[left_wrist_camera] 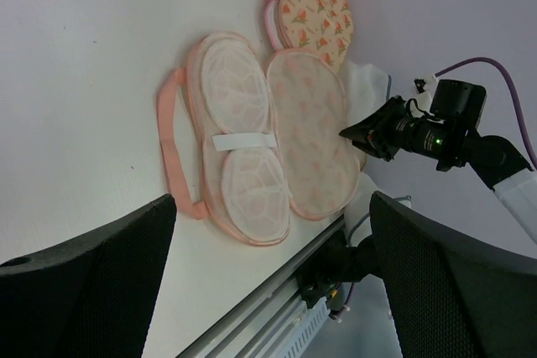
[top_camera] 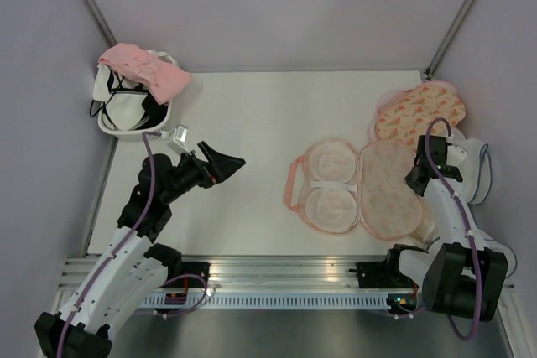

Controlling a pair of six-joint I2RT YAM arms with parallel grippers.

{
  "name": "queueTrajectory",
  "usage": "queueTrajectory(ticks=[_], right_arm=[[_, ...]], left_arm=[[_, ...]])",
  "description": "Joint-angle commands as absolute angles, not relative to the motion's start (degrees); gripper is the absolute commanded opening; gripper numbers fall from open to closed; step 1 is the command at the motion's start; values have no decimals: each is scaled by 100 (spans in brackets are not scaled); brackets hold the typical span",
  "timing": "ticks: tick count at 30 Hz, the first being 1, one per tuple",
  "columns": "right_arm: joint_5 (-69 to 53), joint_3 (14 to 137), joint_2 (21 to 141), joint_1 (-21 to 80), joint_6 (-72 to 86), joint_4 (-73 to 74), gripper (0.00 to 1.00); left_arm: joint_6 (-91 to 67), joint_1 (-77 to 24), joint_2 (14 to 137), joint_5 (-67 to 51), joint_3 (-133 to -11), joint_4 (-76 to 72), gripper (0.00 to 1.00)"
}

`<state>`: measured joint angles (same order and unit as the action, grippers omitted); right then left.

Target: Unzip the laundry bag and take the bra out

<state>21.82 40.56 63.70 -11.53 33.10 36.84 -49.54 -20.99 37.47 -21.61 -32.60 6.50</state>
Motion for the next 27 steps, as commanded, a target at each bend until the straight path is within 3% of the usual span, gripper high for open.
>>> queueTrajectory(ticks=[1, 5, 15, 20, 27], right_arm=[[1504, 4060, 6162, -1178, 3173, 3480, 14], [336, 3999, 5872, -1178, 3015, 3489, 0], [-2081, 4219, 5335, -748, 3137, 3227, 1], [-1961, 4271, 5730, 349, 3768, 2120, 0], [-1627, 4579, 7300, 1975, 4324, 503, 0]], left_arm=[[-4816, -2118, 3735, -2320, -3296, 624, 98], [-4869, -2109, 3648, -2373, -3357, 694, 98], [-4825, -2109, 3349, -2303, -3340, 1046, 98], [-4825, -2109, 3165, -2224, -3313, 1213, 98], [-4746, -2109, 2936, -2109, -3419, 1573, 98]])
